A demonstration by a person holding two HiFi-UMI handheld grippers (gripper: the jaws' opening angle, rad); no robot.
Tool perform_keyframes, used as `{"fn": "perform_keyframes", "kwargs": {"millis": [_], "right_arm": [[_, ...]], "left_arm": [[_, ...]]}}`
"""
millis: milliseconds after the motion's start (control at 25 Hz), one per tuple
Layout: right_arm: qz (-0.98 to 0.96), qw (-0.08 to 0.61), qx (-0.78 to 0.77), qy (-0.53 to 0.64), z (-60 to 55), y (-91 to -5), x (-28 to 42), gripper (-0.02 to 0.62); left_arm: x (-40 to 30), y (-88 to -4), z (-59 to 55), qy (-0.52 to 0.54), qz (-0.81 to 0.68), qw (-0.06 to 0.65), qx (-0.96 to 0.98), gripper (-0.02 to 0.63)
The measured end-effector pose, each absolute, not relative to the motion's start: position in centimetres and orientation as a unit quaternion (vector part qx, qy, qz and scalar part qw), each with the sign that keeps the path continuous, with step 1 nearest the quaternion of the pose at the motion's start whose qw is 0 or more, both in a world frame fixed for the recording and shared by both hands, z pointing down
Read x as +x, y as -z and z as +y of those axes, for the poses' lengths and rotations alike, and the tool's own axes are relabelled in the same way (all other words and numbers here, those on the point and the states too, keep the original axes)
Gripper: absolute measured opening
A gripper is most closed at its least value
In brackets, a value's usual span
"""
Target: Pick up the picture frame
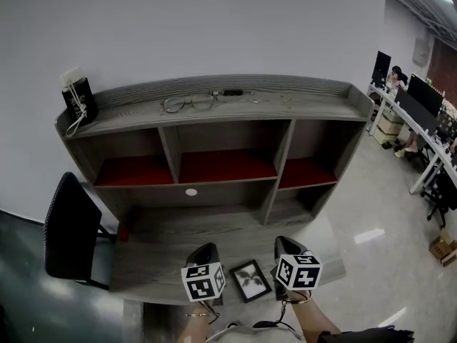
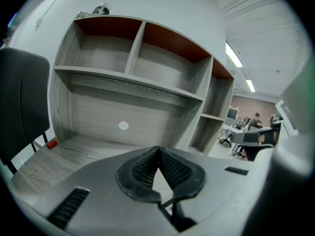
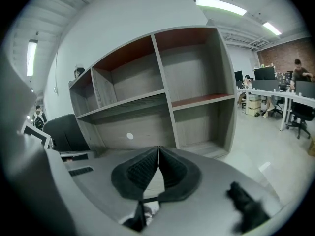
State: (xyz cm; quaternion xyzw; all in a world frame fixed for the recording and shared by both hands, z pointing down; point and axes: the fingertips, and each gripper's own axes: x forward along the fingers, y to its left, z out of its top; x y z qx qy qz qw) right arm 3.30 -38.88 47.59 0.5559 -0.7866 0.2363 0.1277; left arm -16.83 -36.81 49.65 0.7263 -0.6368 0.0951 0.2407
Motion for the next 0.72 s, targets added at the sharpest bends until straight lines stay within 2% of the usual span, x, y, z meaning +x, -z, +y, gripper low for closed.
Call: {"fn": "perform_keyframes", "kwargs": {"millis": [720], "right_arm": [[-0.810, 0.168, 0.488, -0.277, -41.4, -51.7, 2.3, 0.032]], "left_arm": [[-15.3, -53.2, -35.8, -0.130, -0.664, 0.288, 0.678, 0.012]]}}
